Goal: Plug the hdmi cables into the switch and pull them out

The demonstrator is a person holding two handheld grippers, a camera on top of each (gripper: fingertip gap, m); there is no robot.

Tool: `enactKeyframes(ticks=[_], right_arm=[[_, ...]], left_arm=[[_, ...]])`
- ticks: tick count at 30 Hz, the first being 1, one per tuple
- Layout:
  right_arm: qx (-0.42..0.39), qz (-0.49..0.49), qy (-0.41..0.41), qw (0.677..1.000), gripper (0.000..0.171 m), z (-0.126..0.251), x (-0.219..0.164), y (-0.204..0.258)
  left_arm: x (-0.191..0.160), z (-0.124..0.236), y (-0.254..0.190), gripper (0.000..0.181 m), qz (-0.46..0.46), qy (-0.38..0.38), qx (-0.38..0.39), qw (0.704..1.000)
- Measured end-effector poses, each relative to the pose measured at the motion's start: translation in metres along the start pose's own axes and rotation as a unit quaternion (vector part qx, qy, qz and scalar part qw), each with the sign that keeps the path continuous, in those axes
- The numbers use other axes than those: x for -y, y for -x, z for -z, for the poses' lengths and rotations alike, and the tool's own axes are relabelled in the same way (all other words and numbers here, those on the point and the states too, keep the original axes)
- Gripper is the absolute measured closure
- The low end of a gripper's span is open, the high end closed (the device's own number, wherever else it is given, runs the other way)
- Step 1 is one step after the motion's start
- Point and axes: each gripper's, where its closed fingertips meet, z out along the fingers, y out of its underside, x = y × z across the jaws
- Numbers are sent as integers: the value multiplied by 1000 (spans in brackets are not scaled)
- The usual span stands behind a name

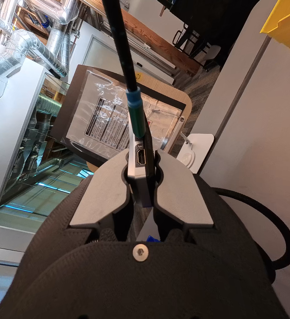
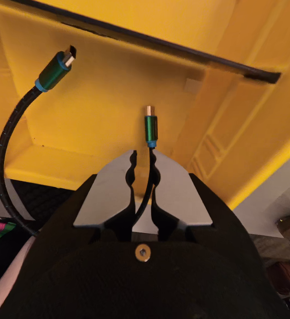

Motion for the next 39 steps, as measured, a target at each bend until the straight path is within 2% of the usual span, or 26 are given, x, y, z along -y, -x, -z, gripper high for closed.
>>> enactKeyframes(ticks=[5,9,15,20,22,24,26,28,30,35,39], right_arm=[[-23,0,6,1000,151,0,4,-2],[-42,8,-20,999,151,7,13,-6],[-41,23,14,999,150,-9,12,-7],[-55,52,29,997,156,-14,14,-8],[-72,69,0,995,156,-5,22,-11],[-104,93,-67,988,156,16,41,-15],[-160,158,-135,965,157,40,61,-17],[-230,253,-179,922,157,55,76,-14],[-246,316,-217,890,158,59,88,1],[-250,395,-258,845,158,71,92,30],[-334,385,-364,779,157,123,114,30]], left_arm=[[2,1,-1,160,-1,-3,-1,1000],[3,1,-1,159,-1,-3,-2,1000],[3,0,-3,159,-3,-3,-4,1000],[3,0,-4,158,-5,0,-7,1000],[3,0,-4,158,-5,-1,-7,1000],[3,0,-4,158,-4,-1,-7,1000],[4,0,-4,159,-5,-1,-7,1000],[4,0,-4,158,-4,-2,-7,1000],[5,0,-5,159,-4,-2,-8,1000],[5,-1,-6,159,-6,-2,-10,1000],[5,0,-6,159,-6,-3,-9,1000]])
